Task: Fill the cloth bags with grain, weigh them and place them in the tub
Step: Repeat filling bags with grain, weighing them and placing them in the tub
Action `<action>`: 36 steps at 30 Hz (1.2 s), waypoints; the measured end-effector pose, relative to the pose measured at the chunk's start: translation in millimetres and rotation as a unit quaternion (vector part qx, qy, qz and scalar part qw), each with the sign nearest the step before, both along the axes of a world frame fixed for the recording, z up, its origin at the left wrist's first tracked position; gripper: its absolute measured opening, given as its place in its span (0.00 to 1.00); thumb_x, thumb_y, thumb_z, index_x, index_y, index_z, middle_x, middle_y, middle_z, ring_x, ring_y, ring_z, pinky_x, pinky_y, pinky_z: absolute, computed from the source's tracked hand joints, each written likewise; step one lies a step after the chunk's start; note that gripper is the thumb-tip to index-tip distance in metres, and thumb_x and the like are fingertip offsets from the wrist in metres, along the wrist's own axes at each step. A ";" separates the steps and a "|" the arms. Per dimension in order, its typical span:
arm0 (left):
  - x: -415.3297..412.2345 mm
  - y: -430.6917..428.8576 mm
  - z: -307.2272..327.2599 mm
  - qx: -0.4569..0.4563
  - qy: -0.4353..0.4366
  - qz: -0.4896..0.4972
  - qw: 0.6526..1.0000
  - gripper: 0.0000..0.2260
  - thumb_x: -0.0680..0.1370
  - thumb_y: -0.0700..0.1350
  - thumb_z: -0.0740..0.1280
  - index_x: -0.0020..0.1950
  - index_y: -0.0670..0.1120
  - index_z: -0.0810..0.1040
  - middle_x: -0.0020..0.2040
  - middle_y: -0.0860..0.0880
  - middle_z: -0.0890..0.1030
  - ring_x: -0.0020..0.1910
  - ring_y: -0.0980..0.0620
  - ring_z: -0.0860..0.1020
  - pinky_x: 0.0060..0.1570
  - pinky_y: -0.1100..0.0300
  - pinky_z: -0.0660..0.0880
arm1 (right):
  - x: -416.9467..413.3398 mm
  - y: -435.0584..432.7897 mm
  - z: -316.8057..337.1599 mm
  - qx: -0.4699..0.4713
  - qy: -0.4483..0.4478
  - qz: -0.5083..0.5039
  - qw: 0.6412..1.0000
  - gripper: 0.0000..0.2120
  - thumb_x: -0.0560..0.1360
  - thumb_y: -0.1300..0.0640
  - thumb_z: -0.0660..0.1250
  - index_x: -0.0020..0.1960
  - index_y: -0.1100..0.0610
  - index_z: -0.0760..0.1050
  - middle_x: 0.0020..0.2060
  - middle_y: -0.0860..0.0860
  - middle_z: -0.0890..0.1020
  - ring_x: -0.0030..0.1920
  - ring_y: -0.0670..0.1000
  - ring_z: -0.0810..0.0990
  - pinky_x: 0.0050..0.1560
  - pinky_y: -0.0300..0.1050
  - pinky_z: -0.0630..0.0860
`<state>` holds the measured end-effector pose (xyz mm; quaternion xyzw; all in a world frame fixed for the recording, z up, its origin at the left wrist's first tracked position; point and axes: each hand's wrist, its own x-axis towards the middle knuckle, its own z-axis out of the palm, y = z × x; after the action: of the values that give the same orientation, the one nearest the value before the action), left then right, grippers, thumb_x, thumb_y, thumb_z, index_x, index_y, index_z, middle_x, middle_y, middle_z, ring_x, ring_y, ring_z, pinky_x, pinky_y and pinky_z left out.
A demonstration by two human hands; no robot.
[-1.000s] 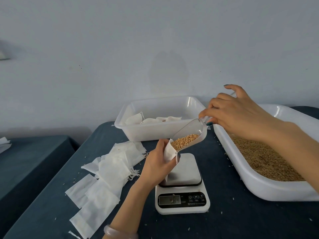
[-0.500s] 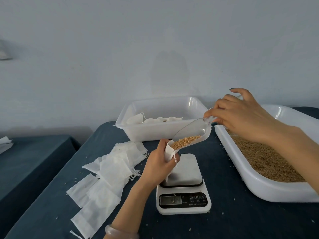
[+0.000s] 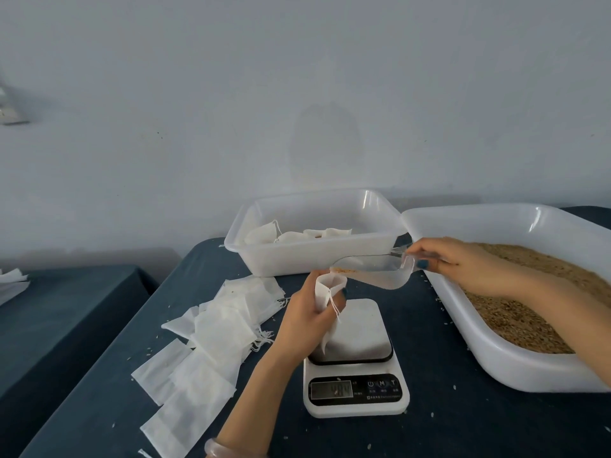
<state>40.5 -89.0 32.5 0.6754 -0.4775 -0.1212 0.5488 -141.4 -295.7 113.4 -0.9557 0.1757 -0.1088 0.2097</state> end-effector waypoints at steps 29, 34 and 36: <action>21.7 -4.4 -4.1 0.021 -0.002 0.042 0.999 0.14 0.80 0.39 0.66 0.55 0.59 0.77 0.48 0.56 0.83 0.48 0.56 0.81 0.49 0.64 0.78 | -24.6 -24.5 -13.1 -0.109 0.333 -0.290 0.890 0.08 0.82 0.58 0.57 0.47 0.58 0.74 0.44 0.51 0.77 0.42 0.49 0.75 0.44 0.40 0.73; 22.3 -2.9 -3.0 -0.017 0.031 0.093 0.995 0.12 0.79 0.42 0.65 0.58 0.56 0.77 0.49 0.62 0.82 0.47 0.66 0.77 0.45 0.74 0.72 | -6.9 6.2 -2.7 -0.191 -0.030 -0.260 0.946 0.09 0.82 0.55 0.58 0.58 0.58 0.72 0.51 0.55 0.79 0.50 0.55 0.78 0.47 0.51 0.77; 24.0 -2.2 -3.7 -0.023 0.052 0.114 0.992 0.10 0.80 0.43 0.65 0.58 0.56 0.78 0.50 0.61 0.82 0.49 0.65 0.78 0.46 0.71 0.73 | 5.5 36.6 -0.5 -0.128 -0.145 -0.178 0.965 0.08 0.81 0.54 0.59 0.57 0.54 0.72 0.47 0.49 0.81 0.42 0.47 0.80 0.40 0.44 0.77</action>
<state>64.5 -91.2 28.7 0.7056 -0.3704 -0.0823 0.5984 -135.9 -259.1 112.9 -0.9020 0.2950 -0.3032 0.0857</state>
